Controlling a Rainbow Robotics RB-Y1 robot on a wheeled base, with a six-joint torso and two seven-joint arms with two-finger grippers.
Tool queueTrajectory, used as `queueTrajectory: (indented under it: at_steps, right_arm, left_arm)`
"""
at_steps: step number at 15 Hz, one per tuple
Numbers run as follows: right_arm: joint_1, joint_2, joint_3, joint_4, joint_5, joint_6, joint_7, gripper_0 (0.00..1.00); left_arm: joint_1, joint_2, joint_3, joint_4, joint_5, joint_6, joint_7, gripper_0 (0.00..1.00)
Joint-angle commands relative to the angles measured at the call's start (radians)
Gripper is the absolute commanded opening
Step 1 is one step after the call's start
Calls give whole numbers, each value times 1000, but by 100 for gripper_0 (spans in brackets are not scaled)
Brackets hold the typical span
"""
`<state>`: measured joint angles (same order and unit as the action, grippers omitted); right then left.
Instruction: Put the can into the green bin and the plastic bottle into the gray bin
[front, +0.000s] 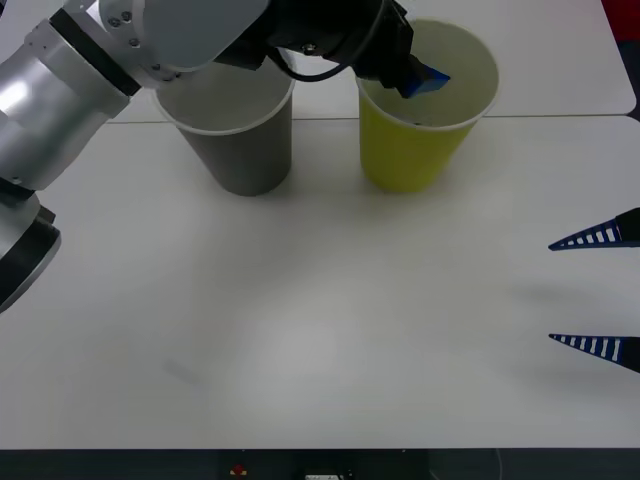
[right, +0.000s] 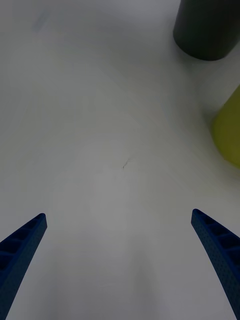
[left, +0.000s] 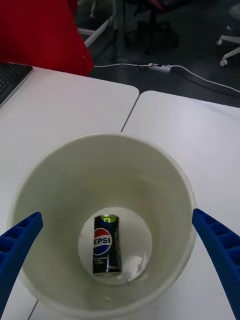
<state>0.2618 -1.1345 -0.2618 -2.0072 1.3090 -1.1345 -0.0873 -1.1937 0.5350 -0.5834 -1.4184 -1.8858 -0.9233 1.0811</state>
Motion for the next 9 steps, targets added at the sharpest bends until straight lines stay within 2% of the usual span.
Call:
queueTrajectory:
  at_steps: [1, 3, 5, 9]
  right_arm:
    - [0, 0, 0, 0, 0, 0, 0, 100]
    - [0, 0, 0, 0, 0, 0, 0, 100]
    - [0, 0, 0, 0, 0, 0, 0, 100]
    - [0, 0, 0, 0, 0, 0, 0, 100]
  left_arm:
    - [117, 99, 50, -137, 116, 0, -102, 100]
    - [218, 183, 83, -221, 243, 0, -211, 100]
    - [321, 260, 122, -290, 333, 0, -311, 100]
    - [548, 392, 209, -409, 467, 0, -494, 100]
